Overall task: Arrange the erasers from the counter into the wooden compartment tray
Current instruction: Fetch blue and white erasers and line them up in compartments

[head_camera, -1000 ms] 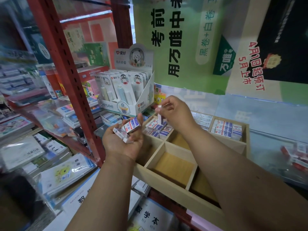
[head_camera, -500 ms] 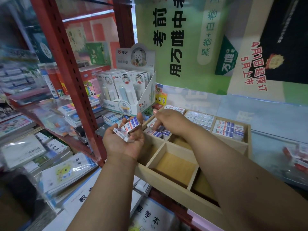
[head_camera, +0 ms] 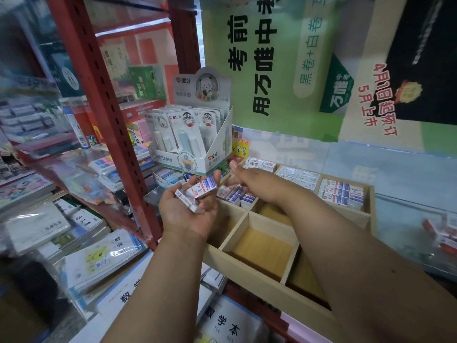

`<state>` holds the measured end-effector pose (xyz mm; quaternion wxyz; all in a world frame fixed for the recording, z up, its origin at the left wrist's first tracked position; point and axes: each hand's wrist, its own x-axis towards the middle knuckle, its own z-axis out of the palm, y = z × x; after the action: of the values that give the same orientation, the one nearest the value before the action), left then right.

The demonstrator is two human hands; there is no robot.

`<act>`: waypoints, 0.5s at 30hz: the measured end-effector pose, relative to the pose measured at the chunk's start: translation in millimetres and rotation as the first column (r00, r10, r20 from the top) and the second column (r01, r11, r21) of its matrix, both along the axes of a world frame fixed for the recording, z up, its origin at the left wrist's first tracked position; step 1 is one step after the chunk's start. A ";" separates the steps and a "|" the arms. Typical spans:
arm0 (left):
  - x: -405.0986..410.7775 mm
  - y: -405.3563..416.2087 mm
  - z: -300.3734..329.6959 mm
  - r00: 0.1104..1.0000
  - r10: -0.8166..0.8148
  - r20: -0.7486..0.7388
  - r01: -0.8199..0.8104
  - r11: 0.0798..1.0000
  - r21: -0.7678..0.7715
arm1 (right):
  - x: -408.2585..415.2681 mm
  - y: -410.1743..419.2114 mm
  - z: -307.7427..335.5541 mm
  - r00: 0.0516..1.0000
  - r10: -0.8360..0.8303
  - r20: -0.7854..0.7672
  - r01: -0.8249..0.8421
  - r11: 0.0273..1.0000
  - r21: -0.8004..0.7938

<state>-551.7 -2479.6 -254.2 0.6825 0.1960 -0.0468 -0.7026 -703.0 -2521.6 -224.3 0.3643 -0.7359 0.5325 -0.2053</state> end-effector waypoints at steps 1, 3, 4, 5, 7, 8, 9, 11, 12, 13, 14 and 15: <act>-0.3 -0.3 0.5 1.000 -0.003 0.011 0.003 1.000 0.003 | 0.2 -0.7 0.3 0.996 0.004 0.090 0.001 0.998 -0.058; -0.1 -1.5 0.9 0.999 -0.015 0.036 0.015 1.000 0.013 | 1.2 -1.9 0.2 0.965 0.062 0.253 -0.020 0.986 -0.164; 0.2 -2.6 1.0 0.999 -0.025 0.048 0.024 0.999 0.021 | 1.7 -1.9 0.6 0.954 0.112 0.277 -0.052 0.975 -0.215; 0.1 -3.3 1.5 0.998 -0.041 0.056 0.039 0.999 0.030 | 2.5 -2.0 -0.5 0.953 0.160 0.257 -0.088 0.958 -0.273; -0.8 -3.4 2.8 0.994 -0.081 0.073 0.078 0.996 0.044 | 6.6 -4.0 -5.0 0.963 0.222 0.154 -0.157 0.924 -0.349; -1.0 -3.3 3.2 0.992 -0.094 0.086 0.090 0.995 0.049 | 8.6 -3.9 -6.5 0.968 0.224 0.114 -0.171 0.919 -0.356; -0.6 -3.3 3.2 0.990 -0.101 0.099 0.096 0.994 0.050 | 9.8 -4.7 -8.3 0.972 0.219 0.083 -0.175 0.916 -0.361; 0.2 -3.8 2.9 0.987 -0.118 0.108 0.115 0.993 0.034 | 9.5 -4.7 -6.4 0.979 0.194 0.067 -0.156 0.915 -0.372; -0.1 -3.7 3.2 0.986 -0.130 0.103 0.128 0.992 0.021 | 7.7 -5.0 -3.6 0.979 0.177 0.104 -0.128 0.921 -0.369; -1.0 -3.6 3.5 0.987 -0.131 0.095 0.130 0.991 0.015 | 3.9 -5.0 0.0 0.973 0.149 0.179 -0.075 0.929 -0.363; -2.3 -3.3 4.0 0.989 -0.119 0.085 0.118 0.993 0.019 | -1.1 -4.7 4.3 0.954 0.104 0.280 0.001 0.936 -0.351; -3.7 -3.1 4.3 0.993 -0.095 0.072 0.092 0.995 0.035 | -7.4 -4.9 8.0 0.927 0.042 0.372 0.093 0.937 -0.337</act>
<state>-555.4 -2482.7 -249.9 0.6435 0.2300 -0.0701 -0.7267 -710.4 -2526.5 -216.2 0.3200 -0.7290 0.4181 -0.4374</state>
